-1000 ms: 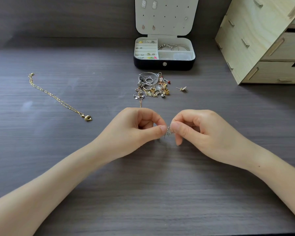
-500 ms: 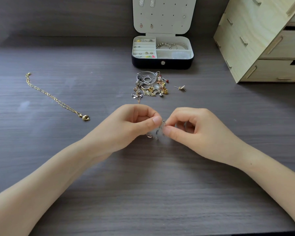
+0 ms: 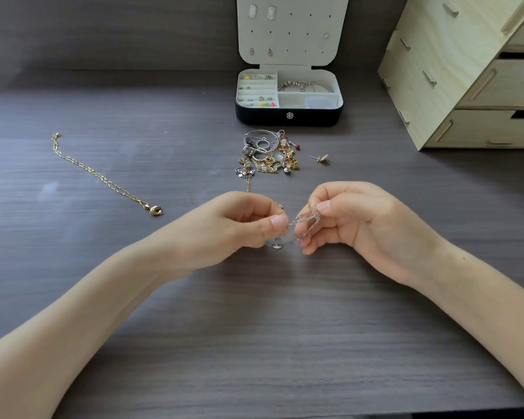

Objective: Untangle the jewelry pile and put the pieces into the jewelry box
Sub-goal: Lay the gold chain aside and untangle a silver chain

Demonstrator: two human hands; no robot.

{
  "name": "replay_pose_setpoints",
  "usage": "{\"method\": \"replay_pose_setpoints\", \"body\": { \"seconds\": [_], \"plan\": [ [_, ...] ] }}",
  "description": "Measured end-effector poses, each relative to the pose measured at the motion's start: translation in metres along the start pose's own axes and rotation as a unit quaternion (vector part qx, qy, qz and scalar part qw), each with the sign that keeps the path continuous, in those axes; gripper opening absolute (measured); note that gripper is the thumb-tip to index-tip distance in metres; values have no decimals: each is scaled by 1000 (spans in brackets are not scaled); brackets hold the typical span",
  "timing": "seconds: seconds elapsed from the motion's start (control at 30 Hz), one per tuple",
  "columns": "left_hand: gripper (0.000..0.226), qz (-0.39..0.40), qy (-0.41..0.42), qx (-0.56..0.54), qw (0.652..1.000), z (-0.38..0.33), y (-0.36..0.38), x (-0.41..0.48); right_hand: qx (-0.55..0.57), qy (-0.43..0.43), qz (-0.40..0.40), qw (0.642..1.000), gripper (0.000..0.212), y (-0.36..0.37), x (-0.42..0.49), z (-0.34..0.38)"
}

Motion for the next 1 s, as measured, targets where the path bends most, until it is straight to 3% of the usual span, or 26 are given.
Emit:
{"method": "replay_pose_setpoints", "body": {
  "seconds": [0.33,0.47,0.73,1.0],
  "plan": [
    [27,-31,-5,26,999,0,-2,0,24,23,-2,999,6,1,1,-3],
    [13,-107,-4,36,994,1,-10,1,5,23,1,1000,4,0,1,-3],
    [9,-127,21,-24,991,3,-14,0,-31,6,-39,999,12,-9,0,0],
    [16,-273,118,175,939,-12,-18,-8,-103,31,-37,994,10,-3,-4,0]
  ]
}}
Point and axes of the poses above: each hand's wrist, its own x-axis towards the middle knuckle, its own y-axis out of the palm, z = x × y, the point moved 7 cm from there along x, towards the middle knuckle, and after that the axes turned 2 degrees about -x, right-handed, at the moved point
